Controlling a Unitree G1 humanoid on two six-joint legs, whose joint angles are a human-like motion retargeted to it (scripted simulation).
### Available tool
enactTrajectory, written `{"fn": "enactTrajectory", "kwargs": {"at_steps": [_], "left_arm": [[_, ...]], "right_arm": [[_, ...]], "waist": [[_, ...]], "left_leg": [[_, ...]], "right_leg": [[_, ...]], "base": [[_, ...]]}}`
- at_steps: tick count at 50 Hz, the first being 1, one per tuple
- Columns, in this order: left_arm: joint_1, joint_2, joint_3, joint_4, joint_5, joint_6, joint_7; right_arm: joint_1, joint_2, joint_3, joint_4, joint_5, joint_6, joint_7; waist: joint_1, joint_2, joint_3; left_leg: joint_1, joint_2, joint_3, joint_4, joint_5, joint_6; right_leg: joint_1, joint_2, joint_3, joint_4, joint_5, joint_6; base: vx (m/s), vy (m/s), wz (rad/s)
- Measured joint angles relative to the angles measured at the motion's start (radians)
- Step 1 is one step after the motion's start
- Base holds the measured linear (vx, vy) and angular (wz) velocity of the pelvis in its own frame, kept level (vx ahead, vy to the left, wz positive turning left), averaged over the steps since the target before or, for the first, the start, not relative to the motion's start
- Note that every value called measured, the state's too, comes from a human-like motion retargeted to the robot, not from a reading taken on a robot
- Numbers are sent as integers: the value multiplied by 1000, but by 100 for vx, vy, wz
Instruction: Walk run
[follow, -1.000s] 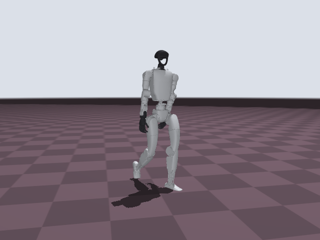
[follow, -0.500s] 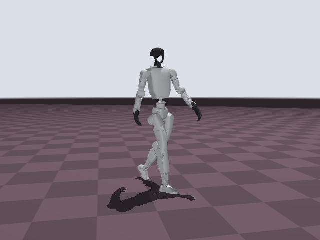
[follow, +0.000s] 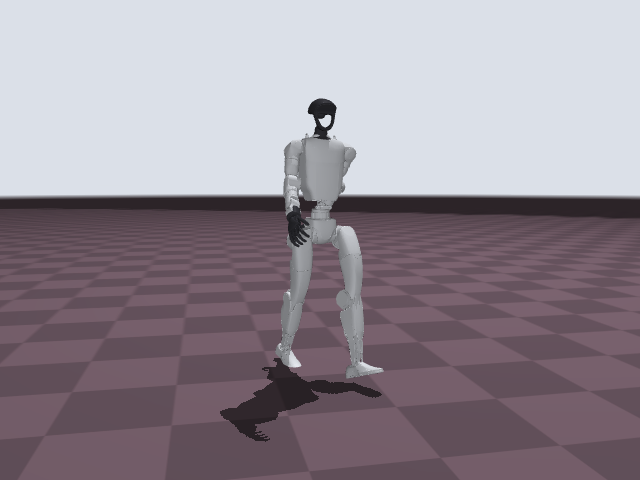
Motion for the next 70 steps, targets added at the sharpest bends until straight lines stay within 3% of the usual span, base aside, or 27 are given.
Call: {"fn": "enactTrajectory", "kwargs": {"at_steps": [2, 5, 7, 8, 11, 15, 18, 21, 23, 26, 30, 32, 33, 35, 37, 38, 40, 45, 50, 53, 57, 60, 61, 63, 65, 67, 70], "left_arm": [[-25, 23, 25, 0, -8, -3, 31], [-86, 71, 49, 0, -91, -38, 81], [-175, 115, 37, 0, -185, -59, 98], [-236, 145, 21, -1, -232, -65, 106], [-402, 201, 14, -93, -305, -83, 129], [-593, 254, -16, -271, -399, -218, 98], [-712, 319, -89, -384, -497, -288, 22], [-808, 386, -114, -468, -514, -318, -54], [-844, 421, -112, -508, -497, -339, -78], [-844, 439, -108, -537, -486, -363, -40], [-762, 401, -92, -504, -497, -378, 47], [-695, 363, -78, -438, -466, -376, 62], [-658, 345, -71, -396, -433, -368, 67], [-583, 303, -76, -304, -351, -332, 83], [-527, 283, -94, -195, -276, -268, 100], [-494, 272, -104, -148, -240, -231, 98], [-420, 246, -118, -74, -141, -145, 91], [-202, 113, -93, 0, 54, -49, 120], [-30, 17, -66, 0, 132, -23, 32], [29, -1, -45, 0, 152, 12, 6], [39, 9, -23, 0, 130, 51, -6], [1, 36, 20, 0, 93, 57, 12], [-20, 49, 32, 0, 66, 43, 20], [-78, 83, 39, 0, -5, 14, 21], [-177, 135, 19, 0, -88, -5, 8], [-300, 171, 26, -25, -143, -18, 47], [-454, 200, 41, -173, -212, -72, 113]], "right_arm": [[61, 20, -14, 55, 12, 9, 1], [172, 68, -33, 181, -18, 21, 55], [230, 83, -24, 296, -48, 45, 96], [253, 85, -20, 359, -53, 61, 112], [353, 87, -24, 495, -88, 114, 170], [552, 116, -1, 516, -164, 149, 262], [686, 124, 21, 516, -229, 126, 317], [780, 130, 18, 516, -287, 123, 355], [817, 135, -5, 516, -325, 135, 379], [842, 130, -35, 516, -324, 163, 414], [804, 107, -61, 516, -242, 207, 404], [767, 100, -79, 516, -194, 200, 357], [742, 98, -81, 516, -169, 191, 335], [665, 94, -89, 516, -123, 181, 301], [539, 90, -94, 511, -103, 183, 260], [476, 87, -94, 498, -98, 183, 230], [368, 92, -92, 427, -88, 191, 162], [172, 63, -11, 179, -60, 123, 43], [20, -5, 25, 7, -52, 92, 22], [-15, -41, -3, -54, -59, 81, -3], [12, -37, -31, -42, -26, 71, -49], [86, -2, -43, 37, -6, 67, -24], [116, 17, -48, 79, -19, 72, 8], [180, 51, -48, 173, -52, 94, 77], [231, 72, -36, 288, -68, 123, 141], [288, 77, -42, 406, -73, 128, 205], [411, 92, -48, 516, -71, 140, 290]], "waist": [[38, -7, -28], [-15, 7, -93], [-55, 20, -80], [-39, 38, -70], [-21, 66, -46], [-119, 93, -23], [-216, 91, -31], [-280, 71, -26], [-291, 66, -19], [-271, 84, -32], [-319, 106, -72], [-354, 112, -94], [-340, 108, -107], [-314, 85, -97], [-288, 105, -42], [-288, 55, -67], [-290, 20, -83], [-200, -8, -55], [-89, 9, -3], [-27, 17, 17], [6, 4, 0], [73, -21, -36], [59, -26, -63], [7, -17, -93], [-52, -20, -79], [-24, 37, -70], [-31, 61, -55]], "left_leg": [[32, 26, 89, 44, 40, 6], [51, 10, -18, 121, 63, 94], [100, -7, -94, 146, 18, 113], [138, 29, -60, 143, -1, 108], [258, 31, -86, 93, -40, 106], [369, -2, -234, 40, -66, 94], [434, -49, -303, 28, -105, 104], [515, -89, -353, 34, -158, 109], [573, -89, -357, 37, -190, 99], [630, -66, -321, 52, -190, 69], [664, -47, -309, 126, -11, -10], [659, -35, -312, 222, 198, -44], [640, -32, -281, 286, 321, -65], [572, -35, -245, 494, 510, -69], [448, 57, -187, 823, 525, -21], [414, -5, -155, 798, 524, 11], [332, -23, -95, 825, 417, 51], [99, -36, -75, 705, 167, 20], [18, 29, -4, 247, 133, -28], [-17, -16, -56, -15, 53, -66], [-13, -45, -75, -51, 21, -56], [17, -1, 13, 43, 94, -20], [21, -5, -7, 72, 95, 24], [31, -17, -97, 137, 56, 83], [78, -43, -138, 187, -5, 97], [156, 28, -108, 158, -37, 94], [270, 11, -151, 97, -70, 97]], "right_leg": [[8, -13, 4, 66, 205, 63], [-56, 8, -25, 266, 532, 174], [-147, 9, -84, 510, 637, 206], [-187, 8, -97, 576, 636, 207], [-309, 24, -110, 661, 471, 155], [-477, -40, -183, 595, 250, 121], [-585, -129, -202, 389, 177, 139], [-654, -196, -219, 145, 157, 101], [-692, -192, -218, -2, 113, 62], [-727, -167, -272, -130, 58, 66], [-718, -192, -318, 7, 115, 2], [-681, -195, -300, 29, 190, -20], [-672, -167, -172, 55, 165, -46], [-618, -131, -17, 79, 121, -72], [-522, -98, -161, 87, 80, -93], [-491, -172, -212, 62, 81, -88], [-440, -181, -190, 37, 53, -90], [-310, -114, -115, -34, 15, -116], [-167, -7, -38, -66, -75, -127], [-79, 27, -3, -60, -137, -121], [-8, 32, -1, -16, -61, -47], [7, -3, -2, 72, 216, 60], [-12, -16, -26, 123, 333, 106], [-70, 11, -23, 286, 533, 184], [-174, 28, -36, 571, 637, 250], [-245, 49, -59, 623, 585, 236], [-378, 34, -90, 665, 416, 157]], "base": [[155, -13, -59], [150, -13, 64], [107, -12, 74], [91, -11, 8], [101, -18, 39], [93, -28, 176], [92, -36, 190], [97, -52, 111], [87, -52, 18], [102, -65, -38], [116, -75, 41], [110, -73, 57], [114, -78, -24], [110, -74, -65], [77, -53, -91], [85, -57, -64], [96, -55, -50], [87, -42, -119], [106, -39, -94], [109, -30, -47], [125, -27, -16], [152, -26, -90], [133, -22, -23], [134, -23, 69], [138, -29, 86], [100, -12, 3], [100, -23, 62]]}}
